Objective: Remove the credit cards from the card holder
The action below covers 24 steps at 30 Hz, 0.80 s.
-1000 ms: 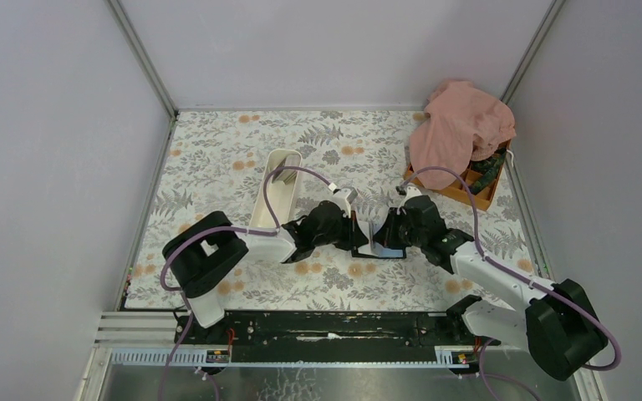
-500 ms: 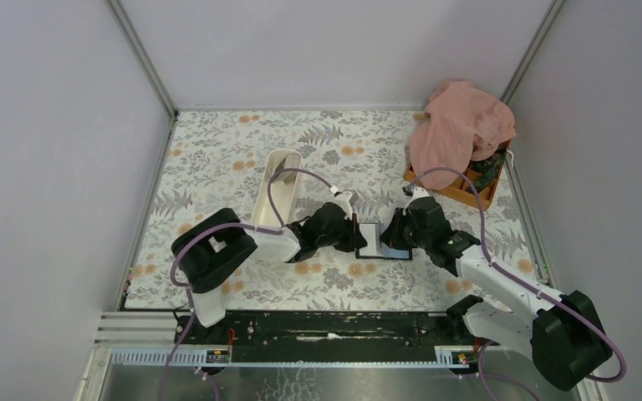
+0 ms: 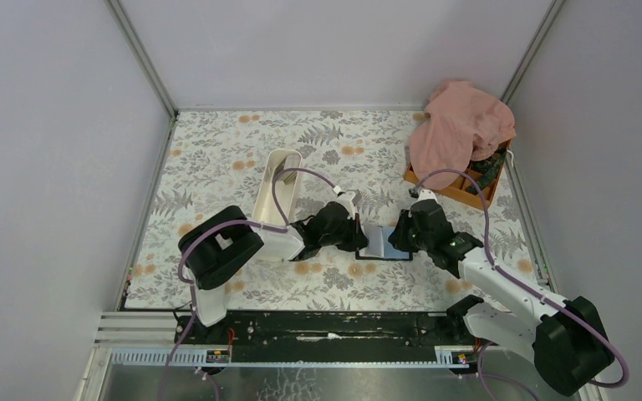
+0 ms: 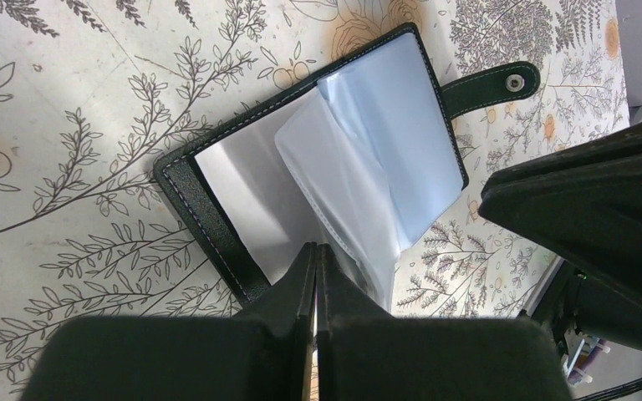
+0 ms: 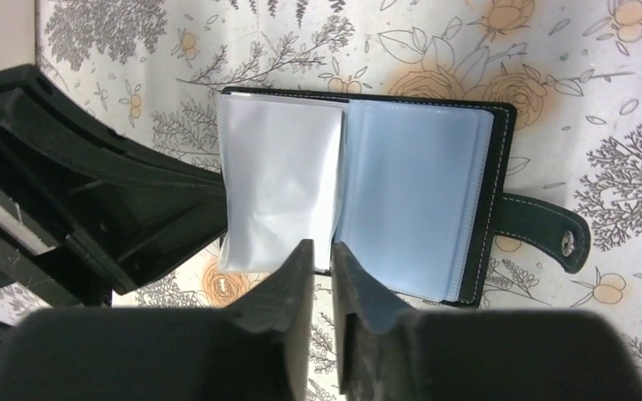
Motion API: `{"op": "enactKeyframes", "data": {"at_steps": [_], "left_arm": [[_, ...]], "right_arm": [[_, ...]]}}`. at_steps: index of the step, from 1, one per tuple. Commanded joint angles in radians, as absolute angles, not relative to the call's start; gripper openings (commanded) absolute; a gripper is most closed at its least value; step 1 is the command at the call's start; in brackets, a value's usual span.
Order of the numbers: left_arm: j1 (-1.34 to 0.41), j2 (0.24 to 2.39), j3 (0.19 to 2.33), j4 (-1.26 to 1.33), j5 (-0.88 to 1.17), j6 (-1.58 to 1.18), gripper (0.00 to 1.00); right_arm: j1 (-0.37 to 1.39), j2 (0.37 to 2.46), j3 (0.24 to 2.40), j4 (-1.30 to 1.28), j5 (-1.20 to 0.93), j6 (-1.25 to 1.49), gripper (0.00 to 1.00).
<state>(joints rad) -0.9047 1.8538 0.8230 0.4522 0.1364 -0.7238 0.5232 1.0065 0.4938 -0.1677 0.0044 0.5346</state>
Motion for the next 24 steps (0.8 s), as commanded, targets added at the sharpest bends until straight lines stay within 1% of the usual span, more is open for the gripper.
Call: {"op": "enactKeyframes", "data": {"at_steps": [1, 2, 3, 5, 9, 13, 24], "left_arm": [[-0.912, 1.856, 0.860, 0.476, 0.164, -0.729, 0.00], [-0.911, 1.850, 0.862, 0.475, 0.168, -0.731, 0.01], [-0.912, 1.844, 0.862, 0.473, 0.171, -0.732, 0.01], [-0.913, 1.827, 0.866, 0.465, 0.174, -0.732, 0.00], [-0.923, 1.808, 0.890, 0.442, 0.175, -0.722, 0.01], [-0.942, 1.838, 0.933, 0.427, 0.177, -0.717, 0.01], [-0.962, 1.921, 1.008, 0.422, 0.192, -0.723, 0.01]], "right_arm": [[0.519, 0.994, 0.491, -0.180, 0.073, 0.523, 0.28], [0.519, 1.000, 0.491, -0.184, 0.089, 0.522, 0.33], [0.520, 1.010, 0.492, -0.187, 0.103, 0.521, 0.36], [0.519, 1.036, 0.496, -0.195, 0.123, 0.521, 0.38], [0.519, 1.059, 0.481, -0.177, 0.130, 0.538, 0.38], [0.517, 1.060, 0.480, -0.181, 0.147, 0.544, 0.37], [0.498, 1.001, 0.480, -0.257, 0.268, 0.553, 0.32]]}}
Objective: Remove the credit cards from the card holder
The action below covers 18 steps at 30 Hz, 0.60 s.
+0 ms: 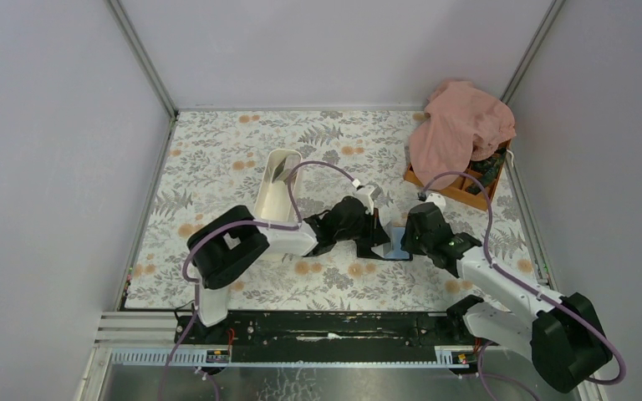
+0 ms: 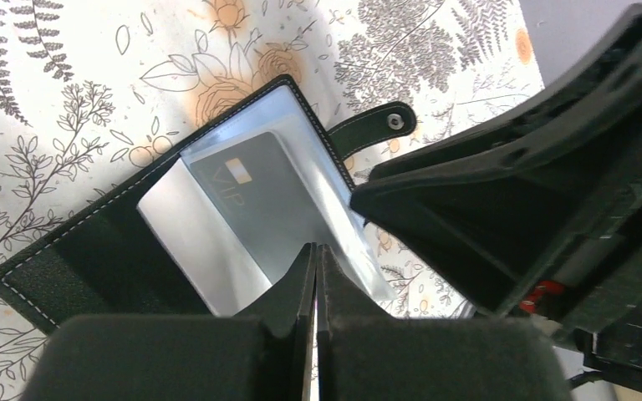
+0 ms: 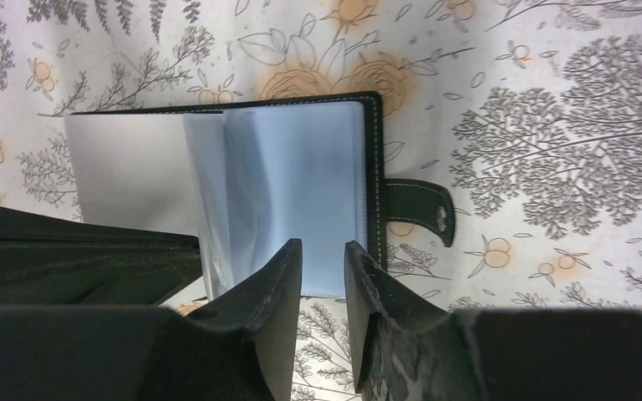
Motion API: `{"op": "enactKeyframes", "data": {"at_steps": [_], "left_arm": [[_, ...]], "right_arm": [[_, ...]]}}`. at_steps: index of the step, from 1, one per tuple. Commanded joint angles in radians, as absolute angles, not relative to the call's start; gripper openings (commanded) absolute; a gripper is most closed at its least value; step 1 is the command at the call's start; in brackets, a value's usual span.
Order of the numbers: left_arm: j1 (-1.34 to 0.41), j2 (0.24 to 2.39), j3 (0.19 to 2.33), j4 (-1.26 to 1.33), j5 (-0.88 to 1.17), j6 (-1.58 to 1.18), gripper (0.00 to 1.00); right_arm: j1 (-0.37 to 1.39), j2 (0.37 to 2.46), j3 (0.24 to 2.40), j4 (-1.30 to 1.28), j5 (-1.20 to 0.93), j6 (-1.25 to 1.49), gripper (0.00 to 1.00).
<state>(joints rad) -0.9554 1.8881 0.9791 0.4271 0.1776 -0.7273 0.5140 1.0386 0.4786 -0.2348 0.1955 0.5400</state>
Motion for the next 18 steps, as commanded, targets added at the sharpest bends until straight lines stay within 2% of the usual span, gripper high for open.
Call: {"op": "enactKeyframes", "data": {"at_steps": [1, 9, 12, 18], "left_arm": [[-0.962, 1.927, 1.010, 0.422, 0.194, -0.724, 0.01], [-0.964, 1.964, 1.030, 0.419, 0.203, -0.723, 0.01], [-0.964, 1.972, 1.035, 0.408, 0.198, -0.715, 0.01], [-0.965, 1.978, 1.029, 0.402, 0.195, -0.708, 0.01]], "right_arm": [[0.494, 0.994, 0.477, -0.257, 0.271, 0.556, 0.32], [0.478, 0.913, 0.442, -0.200, 0.225, 0.545, 0.33], [0.474, 0.928, 0.442, -0.176, 0.196, 0.541, 0.37], [0.464, 0.947, 0.445, -0.165, 0.179, 0.562, 0.37]]}}
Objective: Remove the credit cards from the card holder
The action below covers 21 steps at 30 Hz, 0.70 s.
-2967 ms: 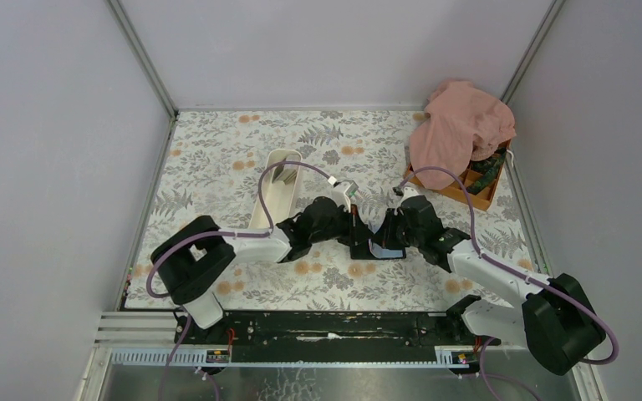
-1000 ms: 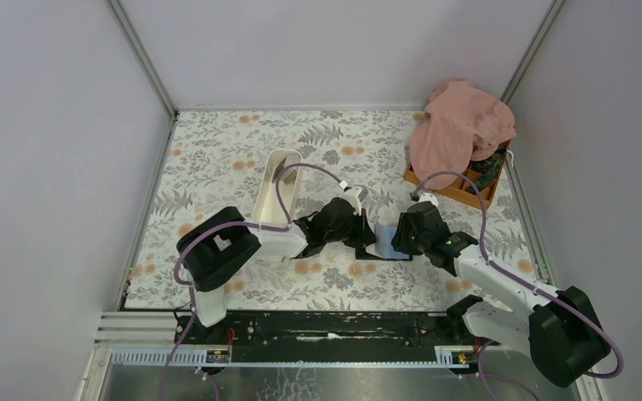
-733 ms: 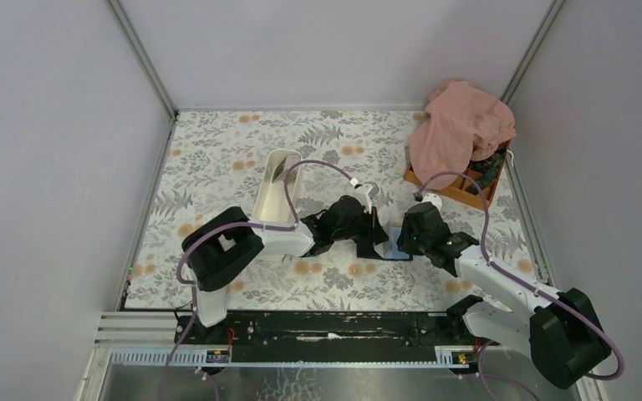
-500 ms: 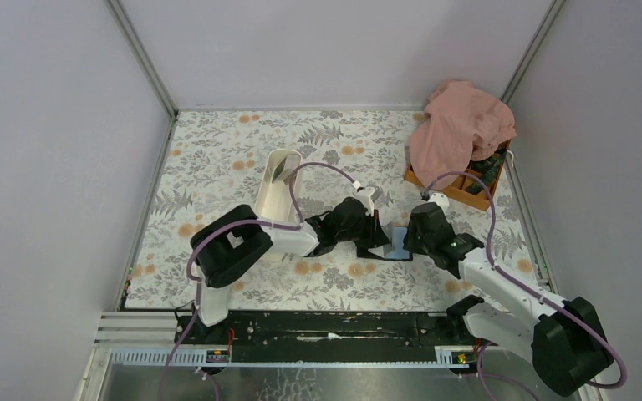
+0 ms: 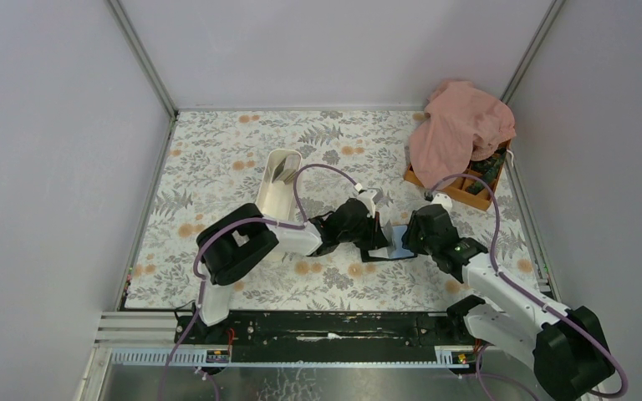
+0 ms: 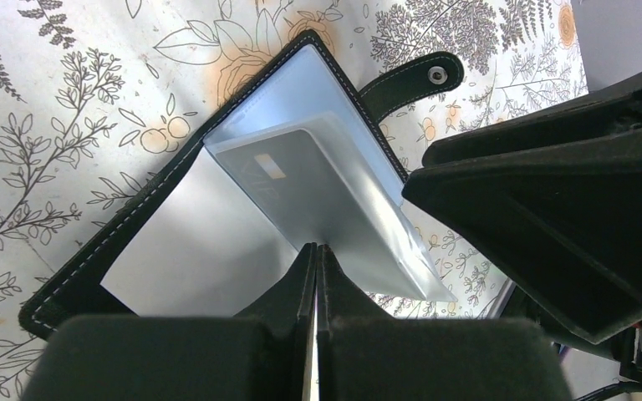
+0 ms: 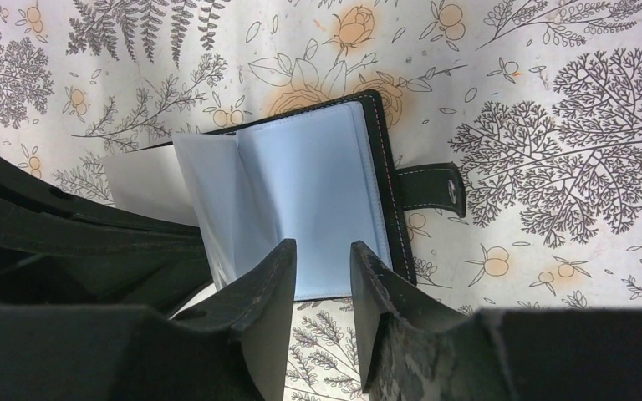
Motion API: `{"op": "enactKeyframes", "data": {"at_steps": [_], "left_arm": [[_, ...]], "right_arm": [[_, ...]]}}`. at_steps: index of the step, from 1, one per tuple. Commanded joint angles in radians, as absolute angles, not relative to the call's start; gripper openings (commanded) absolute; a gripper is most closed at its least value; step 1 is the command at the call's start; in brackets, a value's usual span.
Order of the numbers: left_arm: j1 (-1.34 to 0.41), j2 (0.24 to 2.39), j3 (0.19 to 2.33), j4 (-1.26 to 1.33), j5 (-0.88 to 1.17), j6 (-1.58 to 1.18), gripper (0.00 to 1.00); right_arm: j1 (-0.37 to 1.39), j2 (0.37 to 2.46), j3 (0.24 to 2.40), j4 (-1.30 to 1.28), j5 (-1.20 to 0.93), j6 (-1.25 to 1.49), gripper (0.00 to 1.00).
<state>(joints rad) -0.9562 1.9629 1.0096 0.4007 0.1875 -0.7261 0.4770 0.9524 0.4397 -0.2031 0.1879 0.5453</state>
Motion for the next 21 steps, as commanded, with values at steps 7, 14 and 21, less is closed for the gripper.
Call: {"op": "enactKeyframes", "data": {"at_steps": [7, 14, 21], "left_arm": [[-0.964, 2.001, 1.050, 0.400, 0.204, -0.703, 0.00], [-0.963, 2.010, 1.073, 0.390, 0.208, -0.692, 0.01], [-0.964, 2.024, 1.086, 0.368, 0.201, -0.681, 0.00]], "right_arm": [[0.456, 0.835, 0.448, -0.194, 0.245, 0.573, 0.40], [0.455, 0.872, 0.459, -0.180, 0.189, 0.546, 0.39], [0.455, 0.827, 0.438, -0.115, 0.077, 0.487, 0.46]]}}
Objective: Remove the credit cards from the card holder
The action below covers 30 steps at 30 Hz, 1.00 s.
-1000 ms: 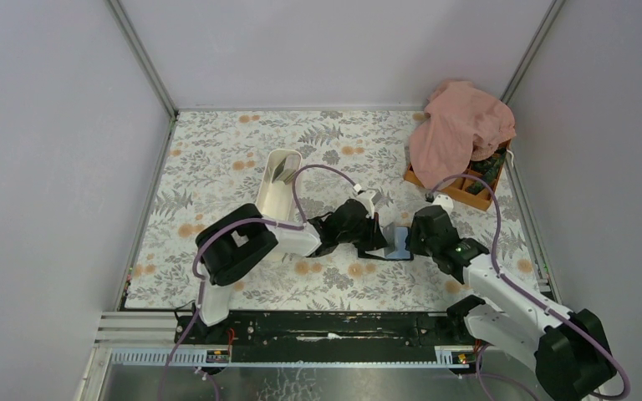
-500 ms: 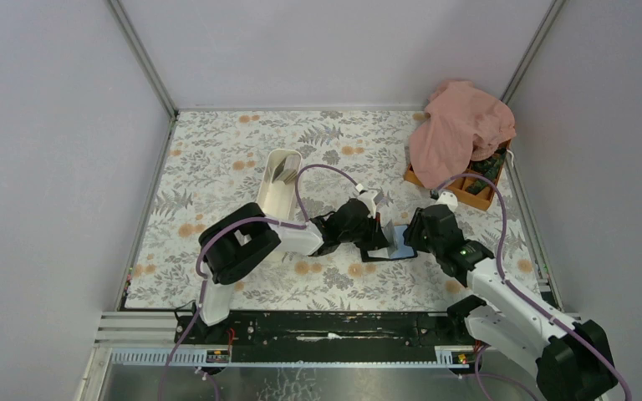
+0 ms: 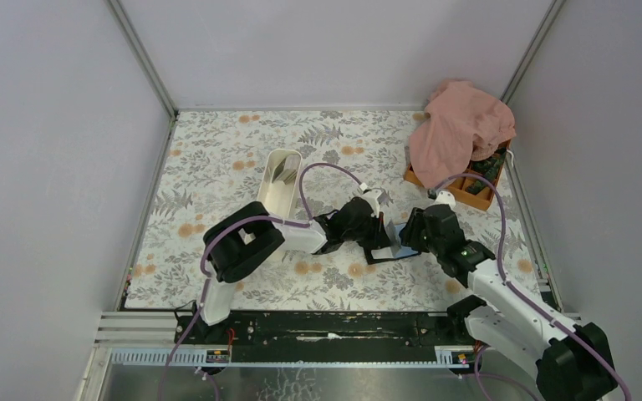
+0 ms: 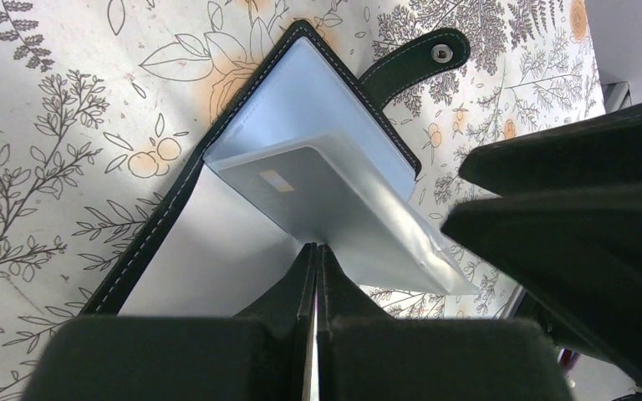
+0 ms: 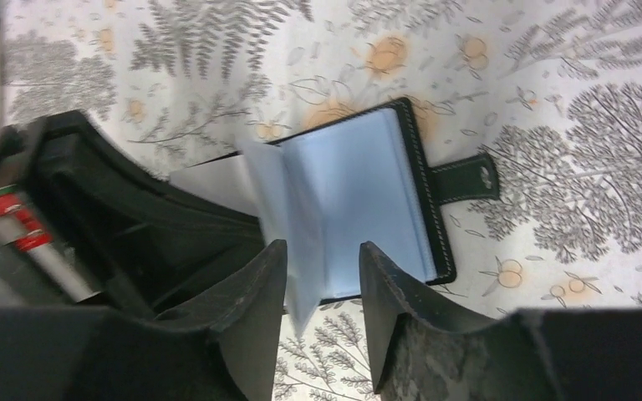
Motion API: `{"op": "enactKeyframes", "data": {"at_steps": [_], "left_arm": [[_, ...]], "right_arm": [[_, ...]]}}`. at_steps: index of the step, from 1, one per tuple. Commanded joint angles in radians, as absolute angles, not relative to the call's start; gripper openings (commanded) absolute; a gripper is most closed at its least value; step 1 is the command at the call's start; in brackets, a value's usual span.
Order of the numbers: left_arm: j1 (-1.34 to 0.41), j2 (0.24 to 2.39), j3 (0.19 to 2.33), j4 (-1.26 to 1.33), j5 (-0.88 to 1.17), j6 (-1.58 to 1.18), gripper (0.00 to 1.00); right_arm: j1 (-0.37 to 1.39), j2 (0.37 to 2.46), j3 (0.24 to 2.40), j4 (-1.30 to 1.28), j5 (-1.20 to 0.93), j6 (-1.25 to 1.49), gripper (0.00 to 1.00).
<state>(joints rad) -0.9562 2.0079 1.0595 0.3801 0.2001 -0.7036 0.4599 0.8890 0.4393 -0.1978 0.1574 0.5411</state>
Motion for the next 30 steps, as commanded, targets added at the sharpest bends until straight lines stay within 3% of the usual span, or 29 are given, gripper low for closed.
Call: {"op": "enactKeyframes", "data": {"at_steps": [1, 5, 10, 19, 30], "left_arm": [[-0.963, 2.026, 1.086, 0.368, 0.200, -0.683, 0.00], [-0.964, 2.031, 1.084, 0.374, 0.206, -0.689, 0.00], [-0.964, 2.014, 1.072, 0.374, 0.198, -0.687, 0.00], [-0.965, 1.983, 1.035, 0.379, 0.182, -0.683, 0.00], [-0.957, 1.942, 0.955, 0.414, 0.176, -0.678, 0.00]], "right_arm": [[0.454, 0.814, 0.433, -0.100, 0.051, 0.477, 0.52], [0.455, 0.845, 0.441, -0.100, 0.000, 0.459, 0.57], [0.455, 0.937, 0.450, -0.133, 0.017, 0.451, 0.48], [0.453, 1.090, 0.501, -0.204, 0.151, 0.493, 0.45], [0.437, 1.096, 0.511, -0.230, 0.230, 0.532, 0.41]]}}
